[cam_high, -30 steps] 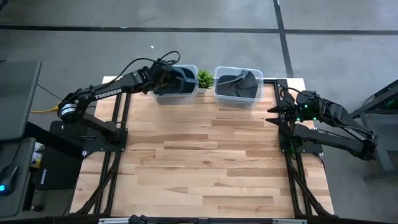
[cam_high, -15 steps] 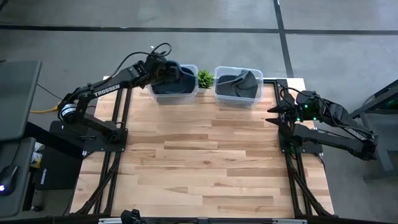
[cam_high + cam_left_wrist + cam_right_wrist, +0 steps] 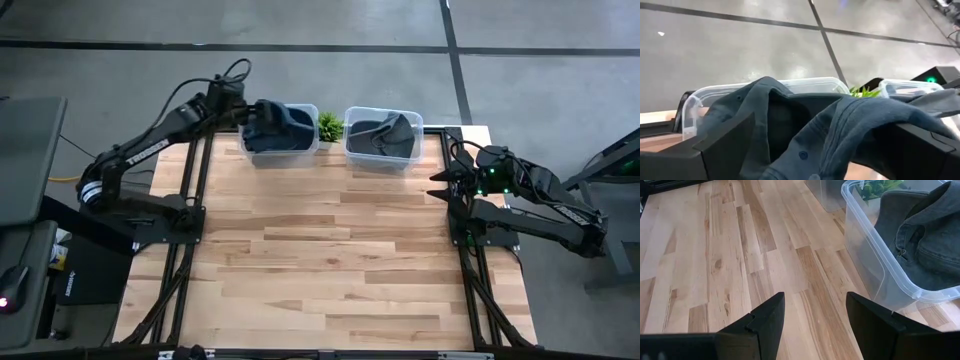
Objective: Pick & Place hat
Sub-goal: Put the blue cap into the left transparent bin
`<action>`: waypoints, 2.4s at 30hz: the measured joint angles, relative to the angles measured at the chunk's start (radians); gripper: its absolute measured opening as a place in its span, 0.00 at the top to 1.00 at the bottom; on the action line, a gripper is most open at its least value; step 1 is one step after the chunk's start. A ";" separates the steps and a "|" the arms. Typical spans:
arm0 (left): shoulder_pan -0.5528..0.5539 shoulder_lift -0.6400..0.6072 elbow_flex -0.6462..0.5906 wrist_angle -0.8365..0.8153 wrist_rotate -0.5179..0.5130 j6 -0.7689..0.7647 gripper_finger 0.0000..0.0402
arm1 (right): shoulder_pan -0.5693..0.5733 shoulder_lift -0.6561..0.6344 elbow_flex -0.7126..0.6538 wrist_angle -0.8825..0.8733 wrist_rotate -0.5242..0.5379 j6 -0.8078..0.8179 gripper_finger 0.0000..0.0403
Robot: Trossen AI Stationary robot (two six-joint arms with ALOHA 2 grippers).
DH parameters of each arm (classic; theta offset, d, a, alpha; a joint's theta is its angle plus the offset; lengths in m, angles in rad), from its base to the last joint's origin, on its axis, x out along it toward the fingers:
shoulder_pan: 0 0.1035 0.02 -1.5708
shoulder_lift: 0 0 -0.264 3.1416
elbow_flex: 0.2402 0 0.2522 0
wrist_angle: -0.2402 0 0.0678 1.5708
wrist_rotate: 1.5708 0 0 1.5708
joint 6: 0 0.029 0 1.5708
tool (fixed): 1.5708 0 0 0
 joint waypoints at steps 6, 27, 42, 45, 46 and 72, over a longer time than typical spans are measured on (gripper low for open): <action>0.000 -0.053 0.000 -0.033 0.081 -0.016 0.02 | 0.000 0.000 0.000 0.000 0.004 0.000 0.49; -0.092 -0.127 0.000 -0.183 0.039 -0.053 0.02 | 0.000 0.000 0.000 0.000 0.004 0.005 0.49; -0.272 -0.155 0.000 -0.159 0.044 -0.039 0.59 | 0.000 0.000 0.000 0.000 0.008 0.005 0.49; -0.332 -0.139 0.000 -0.133 0.010 -0.015 0.83 | 0.000 0.000 0.000 0.000 0.008 0.005 0.49; -0.350 -0.132 0.000 -0.116 0.002 -0.007 0.90 | 0.000 0.000 0.000 0.000 0.008 0.005 0.49; -0.456 0.145 0.000 0.168 -0.235 0.596 1.00 | 0.000 0.000 0.000 0.000 -0.004 -0.003 0.49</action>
